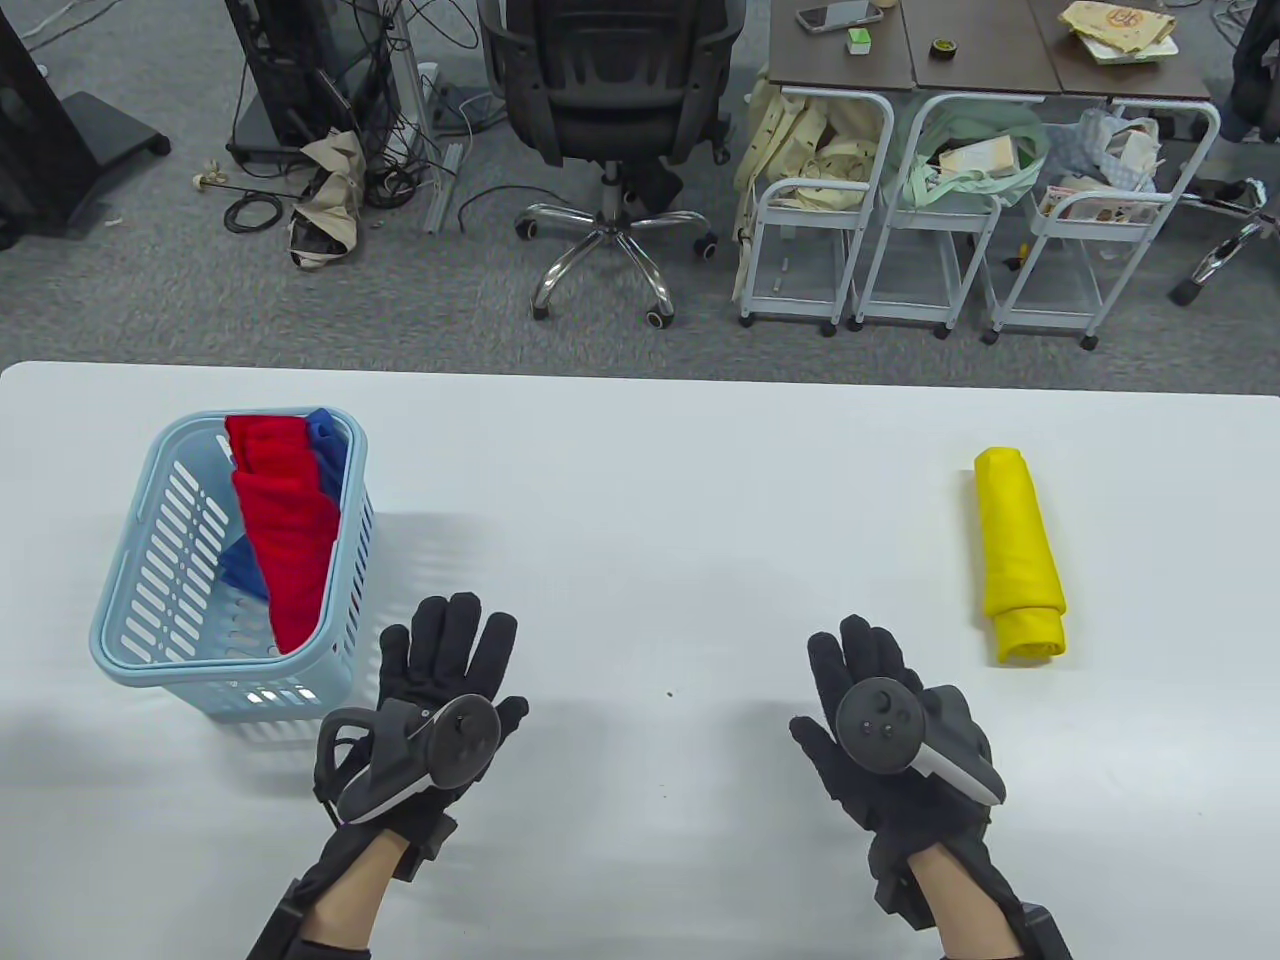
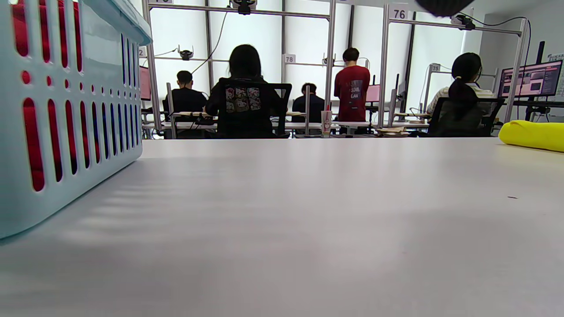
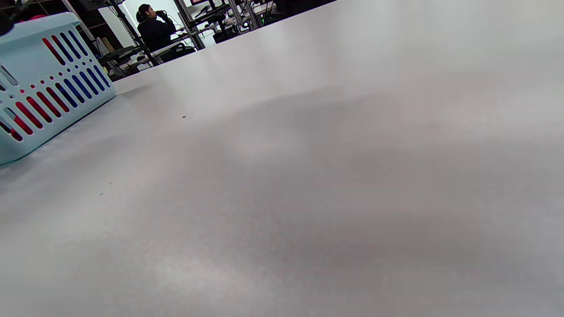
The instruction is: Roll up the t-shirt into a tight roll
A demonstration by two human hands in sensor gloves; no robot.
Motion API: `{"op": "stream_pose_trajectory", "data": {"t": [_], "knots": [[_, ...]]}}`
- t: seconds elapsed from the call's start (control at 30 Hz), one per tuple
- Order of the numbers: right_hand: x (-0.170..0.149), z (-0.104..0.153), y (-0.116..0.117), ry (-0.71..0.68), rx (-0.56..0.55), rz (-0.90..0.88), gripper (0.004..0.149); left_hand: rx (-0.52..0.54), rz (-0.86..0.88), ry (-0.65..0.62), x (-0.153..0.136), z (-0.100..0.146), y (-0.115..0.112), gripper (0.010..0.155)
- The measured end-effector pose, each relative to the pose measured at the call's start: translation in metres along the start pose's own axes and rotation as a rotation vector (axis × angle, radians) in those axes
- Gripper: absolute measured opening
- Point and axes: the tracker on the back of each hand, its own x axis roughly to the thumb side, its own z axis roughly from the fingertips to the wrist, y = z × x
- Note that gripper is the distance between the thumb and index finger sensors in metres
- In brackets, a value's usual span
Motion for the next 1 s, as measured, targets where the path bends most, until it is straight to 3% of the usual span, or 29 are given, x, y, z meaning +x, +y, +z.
{"op": "stream_pose_trajectory", "data": {"t": [0.17, 0.3, 0.6, 0.73, 0.9, 1.0], "knots": [[-0.001, 0.001, -0.001, 0.021, -0.003, 0.009, 0.077, 0.010, -0.067, 0.007, -0.001, -0.008, 0.017, 0.071], [-0.003, 0.001, -0.003, 0.021, -0.010, -0.010, 0.078, 0.056, -0.133, 0.042, -0.009, -0.023, 0.051, 0.070], [-0.001, 0.003, -0.004, 0.008, -0.013, -0.012, 0.078, 0.058, -0.193, 0.226, -0.076, -0.065, 0.111, 0.070], [-0.002, 0.003, -0.005, 0.008, -0.008, -0.019, 0.078, 0.047, -0.177, 0.314, -0.108, -0.080, 0.120, 0.067], [0.002, 0.004, -0.007, -0.010, -0.017, -0.026, 0.078, 0.025, -0.229, 0.400, -0.139, -0.091, 0.116, 0.069], [0.003, 0.005, -0.008, -0.013, -0.023, -0.016, 0.078, 0.005, -0.166, 0.449, -0.156, -0.102, 0.112, 0.072]]}}
